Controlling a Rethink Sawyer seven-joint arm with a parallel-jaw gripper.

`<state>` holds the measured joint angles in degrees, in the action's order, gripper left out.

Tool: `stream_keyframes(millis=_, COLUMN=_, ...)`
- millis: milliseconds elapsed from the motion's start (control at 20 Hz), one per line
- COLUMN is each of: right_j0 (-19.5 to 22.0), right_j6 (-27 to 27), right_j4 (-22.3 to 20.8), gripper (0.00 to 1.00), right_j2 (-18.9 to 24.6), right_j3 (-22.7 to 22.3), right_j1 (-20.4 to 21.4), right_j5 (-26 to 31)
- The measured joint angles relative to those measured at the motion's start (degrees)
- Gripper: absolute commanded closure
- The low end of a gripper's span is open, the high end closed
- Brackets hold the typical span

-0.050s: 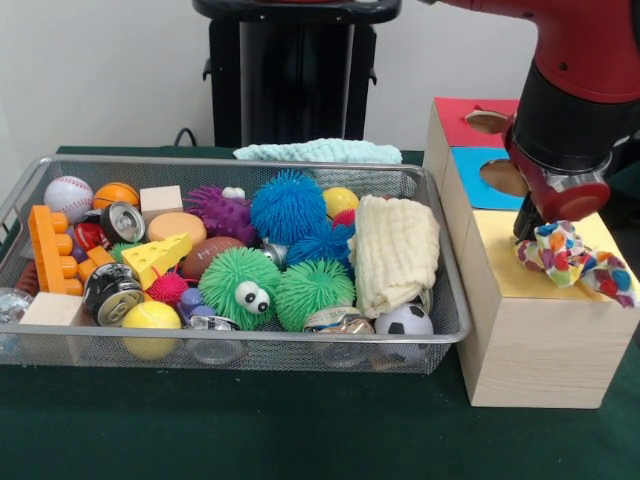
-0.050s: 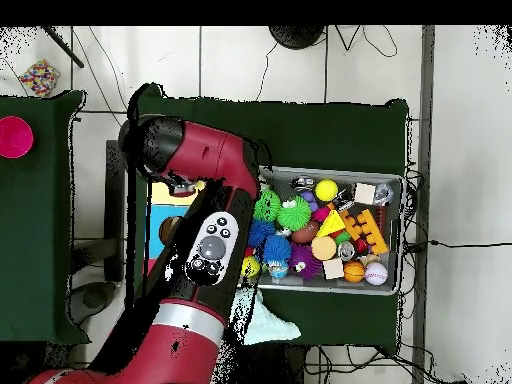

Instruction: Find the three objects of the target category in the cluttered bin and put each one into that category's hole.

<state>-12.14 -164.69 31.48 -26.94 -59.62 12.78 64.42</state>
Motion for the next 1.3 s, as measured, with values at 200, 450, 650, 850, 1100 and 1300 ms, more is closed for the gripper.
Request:
stream_keyframes(millis=200, right_j0=0.0, right_j6=0.0, right_j4=1.0, gripper=1.00, right_j2=1.1, right_j3=0.0, right_j1=-0.1, right_j5=0.0)
stream_keyframes(millis=450, right_j0=-0.2, right_j6=0.0, right_j4=2.1, gripper=1.00, right_j2=1.5, right_j3=0.0, right_j1=-0.4, right_j5=0.0)
stream_keyframes(millis=650, right_j0=-0.2, right_j6=0.0, right_j4=2.9, gripper=1.00, right_j2=1.7, right_j3=0.1, right_j1=-0.8, right_j5=0.0)
stream_keyframes(millis=850, right_j0=-0.3, right_j6=0.0, right_j4=3.1, gripper=1.00, right_j2=1.7, right_j3=0.6, right_j1=-1.4, right_j5=0.0)
stream_keyframes(millis=1100, right_j0=-0.3, right_j6=0.0, right_j4=3.1, gripper=1.00, right_j2=1.7, right_j3=0.7, right_j1=-2.3, right_j5=-1.3)
stream_keyframes(millis=1300, right_j0=-0.3, right_j6=0.0, right_j4=3.0, gripper=1.00, right_j2=1.7, right_j3=0.7, right_j1=-2.7, right_j5=-2.4)
